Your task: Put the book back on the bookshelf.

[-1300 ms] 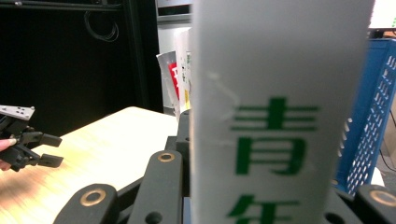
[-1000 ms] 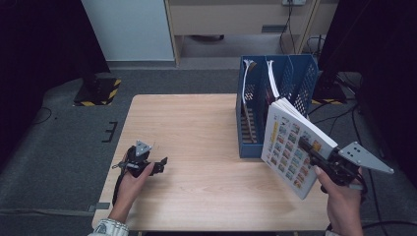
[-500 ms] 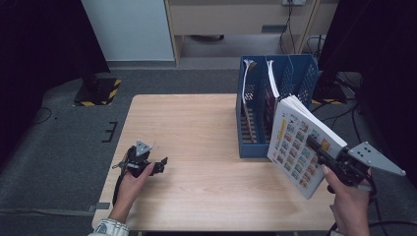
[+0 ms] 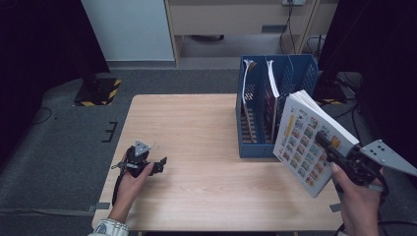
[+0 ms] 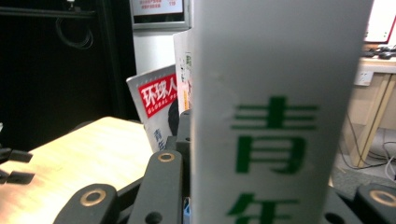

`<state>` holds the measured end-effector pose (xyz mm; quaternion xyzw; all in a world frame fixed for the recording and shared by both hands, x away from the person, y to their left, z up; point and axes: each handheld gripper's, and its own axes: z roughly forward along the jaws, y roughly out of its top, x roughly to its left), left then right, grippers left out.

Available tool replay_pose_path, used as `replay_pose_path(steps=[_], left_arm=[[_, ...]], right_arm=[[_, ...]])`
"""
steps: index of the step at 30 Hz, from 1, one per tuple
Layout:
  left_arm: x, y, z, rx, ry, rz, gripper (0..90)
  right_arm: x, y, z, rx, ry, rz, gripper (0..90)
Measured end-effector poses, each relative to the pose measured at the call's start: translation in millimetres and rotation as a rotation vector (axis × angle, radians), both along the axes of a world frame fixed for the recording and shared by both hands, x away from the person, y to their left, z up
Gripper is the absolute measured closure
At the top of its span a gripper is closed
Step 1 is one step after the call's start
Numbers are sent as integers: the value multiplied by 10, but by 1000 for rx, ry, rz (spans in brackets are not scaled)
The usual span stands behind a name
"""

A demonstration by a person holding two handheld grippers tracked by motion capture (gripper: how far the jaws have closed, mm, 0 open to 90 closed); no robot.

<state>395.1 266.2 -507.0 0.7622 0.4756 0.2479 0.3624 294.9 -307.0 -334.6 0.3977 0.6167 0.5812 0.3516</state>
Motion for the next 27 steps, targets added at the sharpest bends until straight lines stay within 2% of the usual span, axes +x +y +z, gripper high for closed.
replay_pose_path(steps=[1, 4, 13, 18, 23, 25, 27], left_arm=[[-3, 6, 2, 3, 2, -2, 59], [-6, 0, -2, 1, 2, 0, 59], [-5, 6, -2, 3, 5, -1, 59], [-17, 8, 0, -3, 2, 3, 59], [-19, 17, 5, -3, 0, 5, 59], [-17, 19, 4, -4, 0, 6, 59], [-15, 23, 3, -5, 0, 7, 59]], right_arm=[[-18, -15, 80, -1, -13, -9, 736], [-21, -18, 141, -1, -26, -18, 736], [37, -6, 325, -16, -27, -24, 736], [109, -14, 410, 6, -23, -53, 736], [266, -3, 452, -19, -17, -87, 736], [290, -8, 456, -19, -16, -93, 736], [403, -19, 471, -12, -13, -114, 736]])
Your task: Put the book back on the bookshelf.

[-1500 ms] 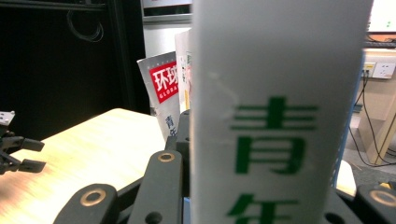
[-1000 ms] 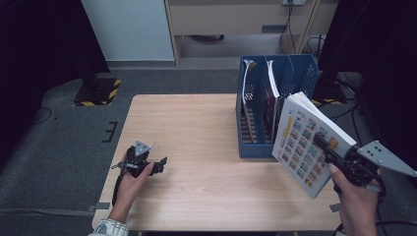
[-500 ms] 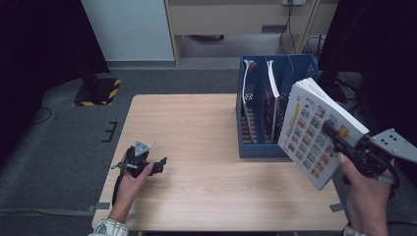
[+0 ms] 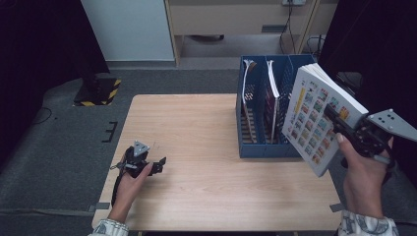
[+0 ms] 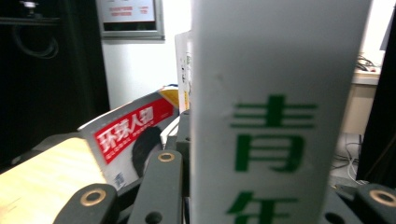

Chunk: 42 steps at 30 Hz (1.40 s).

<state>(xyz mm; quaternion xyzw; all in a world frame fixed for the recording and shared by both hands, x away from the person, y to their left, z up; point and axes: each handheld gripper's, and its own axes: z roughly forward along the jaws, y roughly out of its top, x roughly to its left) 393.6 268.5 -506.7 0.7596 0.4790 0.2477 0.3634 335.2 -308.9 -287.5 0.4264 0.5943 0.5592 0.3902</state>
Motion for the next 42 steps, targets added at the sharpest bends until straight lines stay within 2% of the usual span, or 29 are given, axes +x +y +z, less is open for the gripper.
replay_pose_path(steps=[3, 5, 7, 12, 17, 26, 34, 39, 42], left_arm=[[0, 1, 1, -2, -1, -1, 59], [-3, -3, 0, -3, 1, -3, 59], [-5, -4, 1, -5, 2, -4, 59], [-11, -1, 3, 0, 3, -6, 59], [-6, -1, 2, -7, 0, -1, 59], [-7, 9, 9, -6, -5, -2, 59], [-7, -26, 13, 20, -23, -3, 59], [-3, -52, -13, 30, -5, -13, 59], [-4, -52, -8, 20, -6, -15, 59]], right_arm=[[75, 7, 9, -7, 4, -13, 736], [195, 18, 17, -14, 2, -43, 736], [225, 19, 16, -14, -3, -54, 736], [426, 11, 21, -8, -2, -101, 736], [528, -9, -12, -12, 13, -117, 737], [788, -56, -136, -17, 43, -182, 737], [936, -119, -181, 1, 54, -213, 736], [988, -120, -211, 3, 53, -222, 737], [1024, -111, -220, 1, 53, -224, 736]])
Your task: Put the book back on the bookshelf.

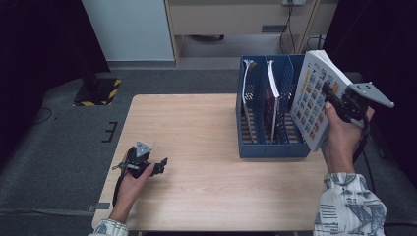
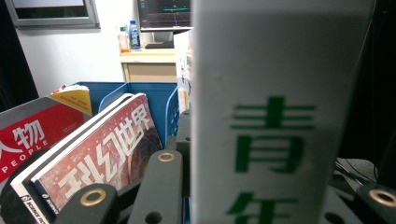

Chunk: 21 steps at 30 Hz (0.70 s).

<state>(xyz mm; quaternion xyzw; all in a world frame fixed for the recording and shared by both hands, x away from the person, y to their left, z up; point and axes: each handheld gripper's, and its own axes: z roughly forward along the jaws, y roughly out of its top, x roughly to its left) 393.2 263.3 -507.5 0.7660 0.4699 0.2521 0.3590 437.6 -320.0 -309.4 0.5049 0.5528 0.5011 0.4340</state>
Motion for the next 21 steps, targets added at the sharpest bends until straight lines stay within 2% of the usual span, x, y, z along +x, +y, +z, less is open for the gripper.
replay_pose_path(steps=[21], left_arm=[[18, 18, -21, -9, 7, 8, 59]], right_arm=[[308, 154, -17, -3, 7, 1, 737]])
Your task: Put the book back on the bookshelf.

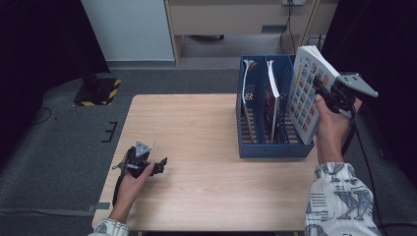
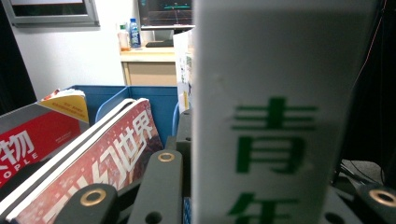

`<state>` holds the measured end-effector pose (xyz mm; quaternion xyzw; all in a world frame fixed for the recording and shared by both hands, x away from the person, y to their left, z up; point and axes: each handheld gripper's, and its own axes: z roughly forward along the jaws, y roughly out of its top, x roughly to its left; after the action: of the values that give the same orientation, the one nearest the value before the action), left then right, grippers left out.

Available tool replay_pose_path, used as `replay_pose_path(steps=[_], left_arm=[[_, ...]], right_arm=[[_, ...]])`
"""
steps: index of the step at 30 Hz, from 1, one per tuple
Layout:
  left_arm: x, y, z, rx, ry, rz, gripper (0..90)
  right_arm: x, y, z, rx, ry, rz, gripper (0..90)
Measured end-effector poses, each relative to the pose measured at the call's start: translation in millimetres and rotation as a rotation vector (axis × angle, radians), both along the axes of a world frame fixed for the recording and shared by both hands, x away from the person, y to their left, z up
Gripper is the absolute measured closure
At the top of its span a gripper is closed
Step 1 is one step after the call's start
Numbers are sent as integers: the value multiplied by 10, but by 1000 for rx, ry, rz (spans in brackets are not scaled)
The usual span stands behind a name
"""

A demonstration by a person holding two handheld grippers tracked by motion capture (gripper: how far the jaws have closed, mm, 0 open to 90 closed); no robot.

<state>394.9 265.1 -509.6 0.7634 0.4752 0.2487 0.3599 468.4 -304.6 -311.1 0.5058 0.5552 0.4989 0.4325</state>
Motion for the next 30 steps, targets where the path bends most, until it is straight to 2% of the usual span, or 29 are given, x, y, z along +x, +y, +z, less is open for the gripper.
replay_pose_path(steps=[3, 14, 30], left_arm=[[2, -1, -5, 3, 1, -1, 59], [6, -13, -7, 15, -3, -4, 59], [5, 8, -19, 15, 2, 8, 59]], right_arm=[[62, 18, -8, -3, -2, 0, 737], [136, 36, -55, -9, -7, -16, 736], [279, -4, -214, 27, -23, -21, 736]])
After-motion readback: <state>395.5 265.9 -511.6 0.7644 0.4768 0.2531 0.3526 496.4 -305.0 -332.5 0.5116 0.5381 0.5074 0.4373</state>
